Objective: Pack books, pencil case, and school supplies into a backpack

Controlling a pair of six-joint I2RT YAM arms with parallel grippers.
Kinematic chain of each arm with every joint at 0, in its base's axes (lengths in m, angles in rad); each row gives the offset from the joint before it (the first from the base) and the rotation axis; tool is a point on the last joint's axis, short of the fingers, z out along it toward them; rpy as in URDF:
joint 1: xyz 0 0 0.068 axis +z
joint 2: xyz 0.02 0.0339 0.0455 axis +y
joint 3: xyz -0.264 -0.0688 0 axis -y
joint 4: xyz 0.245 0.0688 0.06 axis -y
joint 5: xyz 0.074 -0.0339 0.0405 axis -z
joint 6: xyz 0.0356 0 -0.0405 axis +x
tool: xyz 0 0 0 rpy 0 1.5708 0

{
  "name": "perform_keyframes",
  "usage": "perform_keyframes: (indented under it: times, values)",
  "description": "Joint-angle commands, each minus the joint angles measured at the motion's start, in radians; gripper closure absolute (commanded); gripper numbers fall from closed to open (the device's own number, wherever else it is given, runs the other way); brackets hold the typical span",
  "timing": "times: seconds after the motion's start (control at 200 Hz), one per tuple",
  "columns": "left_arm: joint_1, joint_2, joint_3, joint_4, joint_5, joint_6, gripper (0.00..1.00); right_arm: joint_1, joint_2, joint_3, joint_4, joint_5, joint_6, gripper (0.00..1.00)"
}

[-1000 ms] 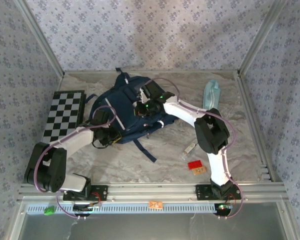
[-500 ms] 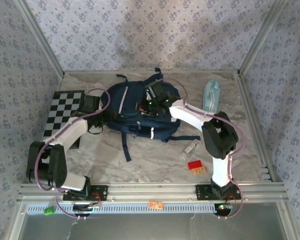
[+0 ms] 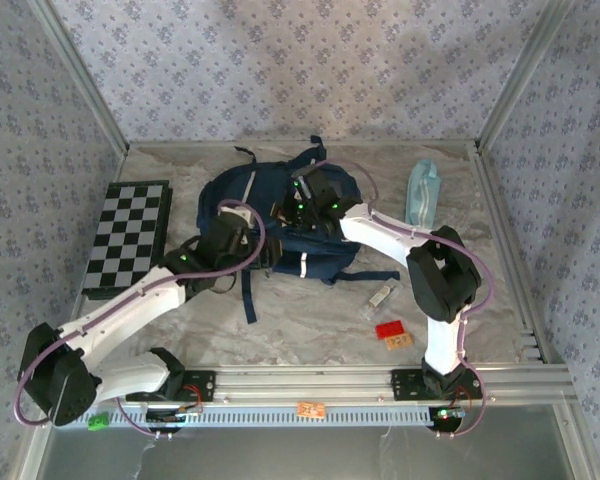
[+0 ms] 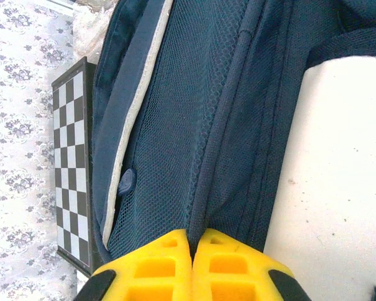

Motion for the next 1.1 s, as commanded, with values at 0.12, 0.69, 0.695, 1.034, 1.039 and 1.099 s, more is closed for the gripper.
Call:
perform_keyframes:
  times: [0.12,0.69,0.695,1.034,1.039,1.099]
  values:
    - [-0.081,0.083,-0.021,0.125,-0.148,0.091,0.21,0.003,-0.097,0.052,0.167,-0.050,0.025,1.00]
    - [-0.111,0.294,0.063,0.209,-0.247,0.088,0.42,-0.010,-0.086,0.037,0.188,-0.069,0.054,1.00]
    - [-0.111,0.293,0.064,0.208,-0.249,0.088,0.42,-0.010,-0.086,0.037,0.188,-0.069,0.055,1.00]
    - [-0.098,0.252,0.078,0.193,-0.311,0.137,0.54,-0.011,-0.072,0.030,0.210,-0.089,0.064,1.00]
    - [-0.097,0.253,0.080,0.190,-0.312,0.136,0.54,-0.011,-0.072,0.030,0.210,-0.088,0.063,1.00]
    - [-0.083,0.259,0.095,0.167,-0.309,0.135,0.58,-0.011,-0.068,0.033,0.206,-0.091,0.062,1.00]
